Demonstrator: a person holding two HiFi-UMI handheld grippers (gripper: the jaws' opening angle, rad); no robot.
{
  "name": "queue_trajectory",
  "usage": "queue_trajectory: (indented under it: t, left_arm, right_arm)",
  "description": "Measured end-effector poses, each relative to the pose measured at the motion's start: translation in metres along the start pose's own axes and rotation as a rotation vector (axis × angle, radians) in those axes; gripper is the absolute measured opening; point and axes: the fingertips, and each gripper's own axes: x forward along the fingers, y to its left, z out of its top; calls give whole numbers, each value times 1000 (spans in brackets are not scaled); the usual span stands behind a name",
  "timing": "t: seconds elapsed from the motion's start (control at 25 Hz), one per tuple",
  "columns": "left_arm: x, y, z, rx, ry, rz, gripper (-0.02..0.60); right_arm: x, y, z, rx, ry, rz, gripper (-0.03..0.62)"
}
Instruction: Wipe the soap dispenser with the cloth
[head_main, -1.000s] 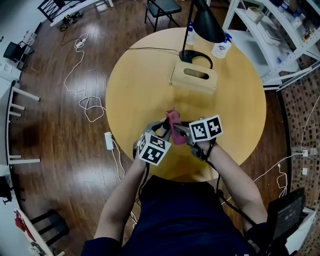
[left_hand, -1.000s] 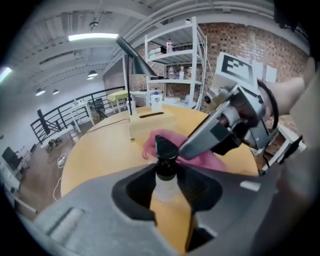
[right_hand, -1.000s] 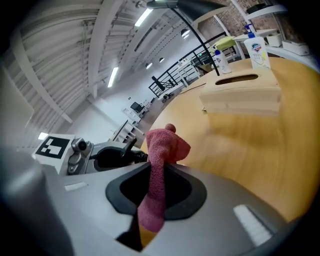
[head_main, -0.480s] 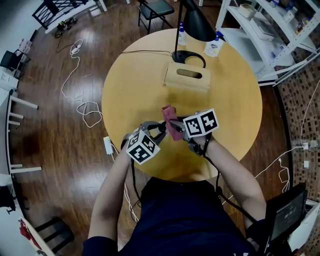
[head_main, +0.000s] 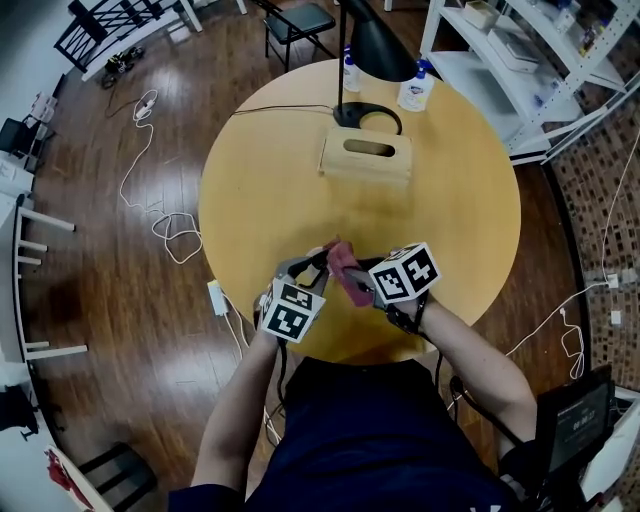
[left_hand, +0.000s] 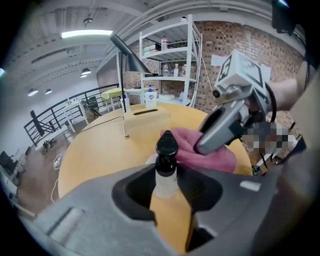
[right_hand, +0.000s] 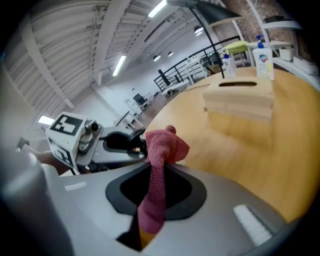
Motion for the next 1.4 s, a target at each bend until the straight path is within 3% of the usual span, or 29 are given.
queue_trajectory:
  t: [0.16, 0.32, 0.4, 0.48, 0.56, 0.72, 0.8, 0.92, 1.12, 1.28, 1.32, 1.4]
  left_arm:
    - [4, -1, 1, 83, -6, -46, 132]
    - [4, -6, 5, 180, -8, -142, 132]
    - [2, -10, 7, 230, -21, -205, 132]
    - [0, -7, 3, 238, -13, -211, 133]
    - [-1, 0, -3, 158, 4, -151, 192]
    - [-9, -6, 0, -139, -36, -72, 216]
    - [-9, -9, 5, -161, -73, -37, 204]
    - [0, -8, 7, -38, -74, -4, 133]
    - [1, -8, -2, 139, 1, -110, 133]
    - [-27, -6, 16, 102, 13, -133, 190]
    - [-33, -7, 23, 146, 20, -133, 190]
    - [-35, -8, 27, 385, 89, -117, 195]
  right_arm:
    - [-5, -20, 53, 50, -164, -71, 64]
    - [27, -11, 36, 24, -61, -31, 64]
    - [25, -6, 25, 39, -58, -23, 64]
    - [20, -2, 15, 55, -53, -5, 64]
    - [16, 1, 6, 49, -33, -1, 64]
    - [7, -4, 19, 58, -80, -30, 64]
    - [10, -5, 37, 62, -120, -30, 64]
    - [24, -4, 37, 37, -90, -14, 64]
    - [18, 0, 14, 31, -35, 9, 64]
    - [6, -3, 7, 67, -43, 13, 64]
    - [3, -6, 10, 77, -53, 9, 64]
    - [3, -12, 16, 92, -58, 13, 66]
